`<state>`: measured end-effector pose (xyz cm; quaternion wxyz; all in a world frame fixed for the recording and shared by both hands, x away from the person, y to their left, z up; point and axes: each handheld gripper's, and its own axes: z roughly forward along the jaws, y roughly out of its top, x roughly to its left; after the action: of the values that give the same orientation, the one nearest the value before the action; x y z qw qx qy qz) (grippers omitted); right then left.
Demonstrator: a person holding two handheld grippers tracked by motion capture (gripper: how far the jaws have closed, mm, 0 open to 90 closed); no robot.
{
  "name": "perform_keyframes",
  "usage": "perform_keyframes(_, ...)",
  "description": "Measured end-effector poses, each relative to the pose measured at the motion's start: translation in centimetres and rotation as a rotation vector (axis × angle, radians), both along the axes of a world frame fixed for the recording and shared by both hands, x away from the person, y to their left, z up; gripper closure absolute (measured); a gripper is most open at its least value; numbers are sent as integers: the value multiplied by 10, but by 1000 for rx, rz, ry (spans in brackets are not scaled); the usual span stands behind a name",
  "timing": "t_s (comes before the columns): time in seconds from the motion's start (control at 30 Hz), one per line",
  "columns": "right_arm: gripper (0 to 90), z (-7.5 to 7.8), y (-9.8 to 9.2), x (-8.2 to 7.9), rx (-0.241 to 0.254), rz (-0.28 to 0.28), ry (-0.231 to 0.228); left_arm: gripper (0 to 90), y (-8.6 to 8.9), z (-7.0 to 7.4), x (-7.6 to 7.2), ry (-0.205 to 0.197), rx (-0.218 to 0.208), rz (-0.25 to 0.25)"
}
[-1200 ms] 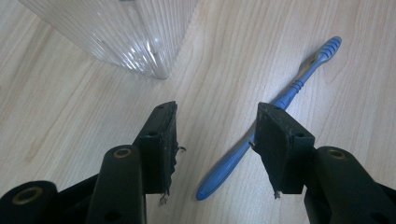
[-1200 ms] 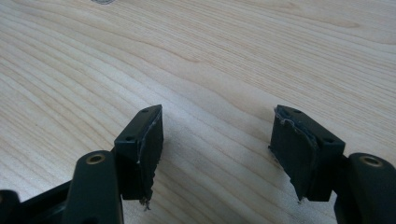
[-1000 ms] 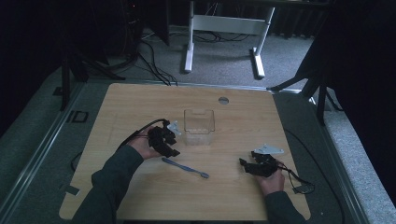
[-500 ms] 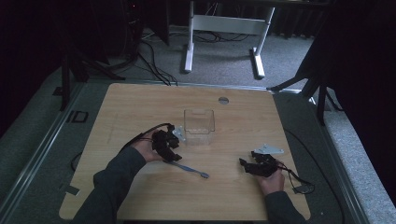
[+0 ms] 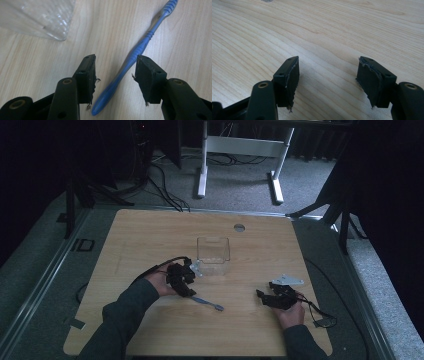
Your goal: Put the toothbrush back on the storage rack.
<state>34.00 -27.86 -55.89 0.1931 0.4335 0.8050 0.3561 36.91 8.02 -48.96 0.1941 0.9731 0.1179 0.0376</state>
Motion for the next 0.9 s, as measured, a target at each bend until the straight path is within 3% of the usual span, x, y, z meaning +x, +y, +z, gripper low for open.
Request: perform_keyframes(0.9, 335, 0, 0, 0, 0, 3, 1, 565, -22, -17, -8, 19, 51, -103)
